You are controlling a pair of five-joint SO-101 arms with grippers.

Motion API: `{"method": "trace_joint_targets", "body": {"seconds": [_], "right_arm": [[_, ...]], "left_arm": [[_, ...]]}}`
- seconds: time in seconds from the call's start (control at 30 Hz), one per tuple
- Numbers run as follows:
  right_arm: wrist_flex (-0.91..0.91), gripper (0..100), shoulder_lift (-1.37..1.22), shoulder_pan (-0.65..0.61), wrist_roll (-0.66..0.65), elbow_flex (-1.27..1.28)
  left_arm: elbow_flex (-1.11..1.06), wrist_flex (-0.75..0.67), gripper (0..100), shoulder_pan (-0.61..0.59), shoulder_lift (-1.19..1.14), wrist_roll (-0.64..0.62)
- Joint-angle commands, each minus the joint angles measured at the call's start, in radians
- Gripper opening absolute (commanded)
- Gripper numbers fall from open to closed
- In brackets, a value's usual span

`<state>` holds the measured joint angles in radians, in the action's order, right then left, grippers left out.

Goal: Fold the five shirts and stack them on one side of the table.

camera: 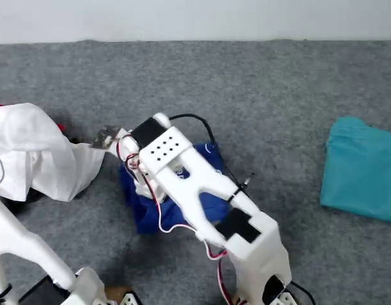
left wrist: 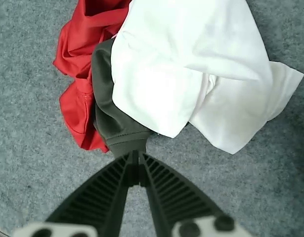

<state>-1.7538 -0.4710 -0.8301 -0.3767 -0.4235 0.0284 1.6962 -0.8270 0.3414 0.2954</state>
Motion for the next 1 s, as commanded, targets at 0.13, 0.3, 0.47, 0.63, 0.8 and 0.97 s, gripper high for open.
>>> {"method": "trace_joint_targets", "body": {"seconds": [0.13,0.3,0.47,0.63,0.8,0.97], "right_arm": [[0.073,1.3,-0.104,-0.179,0.015,-0.043],[0.091,1.3,-0.093,-0.199,0.015,-0.054],[-0.021,1.9,0.018,-0.166,0.017,-0.06],[-0.044,1.9,0.179,-0.102,0.046,-0.052],[-0.044,1.5,0.262,-0.028,0.044,0.06],[-0.038,1.4,0.283,0.088,0.043,0.247]], "left_arm": [[0.012,-0.021,2,-0.002,0.034,0.008],[0.012,-0.023,2,-0.003,0.029,0.008],[0.008,-0.023,2,-0.002,0.029,0.008],[0.008,-0.023,2,0.002,0.031,0.008],[0.008,-0.023,2,0.002,0.031,0.008],[0.008,-0.023,2,0.002,0.034,0.008]]}}
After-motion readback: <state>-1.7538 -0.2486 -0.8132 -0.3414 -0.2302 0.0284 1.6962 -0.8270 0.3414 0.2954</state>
